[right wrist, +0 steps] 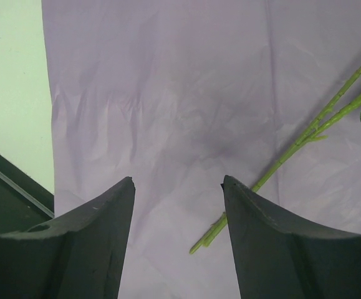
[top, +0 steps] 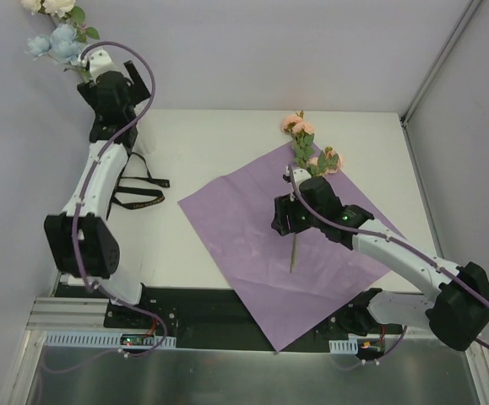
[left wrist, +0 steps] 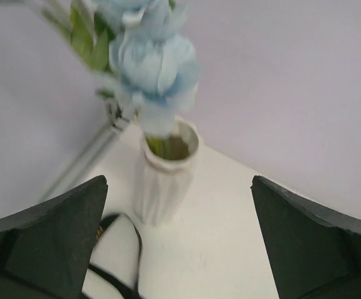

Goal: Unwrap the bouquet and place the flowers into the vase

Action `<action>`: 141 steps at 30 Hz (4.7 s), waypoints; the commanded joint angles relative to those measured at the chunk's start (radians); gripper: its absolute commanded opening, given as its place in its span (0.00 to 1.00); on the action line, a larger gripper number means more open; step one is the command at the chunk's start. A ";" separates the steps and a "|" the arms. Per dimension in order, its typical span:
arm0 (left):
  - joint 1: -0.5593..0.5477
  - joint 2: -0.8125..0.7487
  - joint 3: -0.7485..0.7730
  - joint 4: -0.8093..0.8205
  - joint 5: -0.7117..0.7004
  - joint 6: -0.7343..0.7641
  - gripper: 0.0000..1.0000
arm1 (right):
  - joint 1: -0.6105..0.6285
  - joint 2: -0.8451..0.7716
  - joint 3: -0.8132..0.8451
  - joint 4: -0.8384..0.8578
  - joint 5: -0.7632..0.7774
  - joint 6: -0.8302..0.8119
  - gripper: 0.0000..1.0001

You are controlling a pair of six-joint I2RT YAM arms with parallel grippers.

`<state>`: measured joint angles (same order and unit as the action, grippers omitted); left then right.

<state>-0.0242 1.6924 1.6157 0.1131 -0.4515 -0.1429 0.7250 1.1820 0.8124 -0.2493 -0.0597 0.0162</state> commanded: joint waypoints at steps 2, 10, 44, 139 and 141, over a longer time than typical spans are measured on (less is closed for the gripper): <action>0.006 -0.380 -0.285 -0.087 0.241 -0.326 0.99 | -0.004 0.050 0.117 -0.132 0.008 0.056 0.62; 0.003 -0.761 -0.678 -0.081 0.761 -0.590 0.98 | -0.030 0.140 0.168 -0.306 0.151 0.160 0.63; -0.901 -0.744 -1.102 0.037 0.734 -0.687 0.95 | -0.311 0.613 0.462 -0.213 0.084 0.142 0.31; -0.889 -0.812 -0.738 -0.018 -0.150 -0.144 0.00 | 0.014 -0.140 0.130 -0.119 -0.056 -0.052 0.98; -0.844 -0.804 -0.703 -0.018 -0.156 -0.092 0.00 | 0.007 -0.139 0.126 -0.117 -0.022 -0.051 1.00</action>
<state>-0.9211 0.8719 0.8406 0.2195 -0.4393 -0.4171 0.7387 1.0508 0.9058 -0.3111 -0.2569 -0.0410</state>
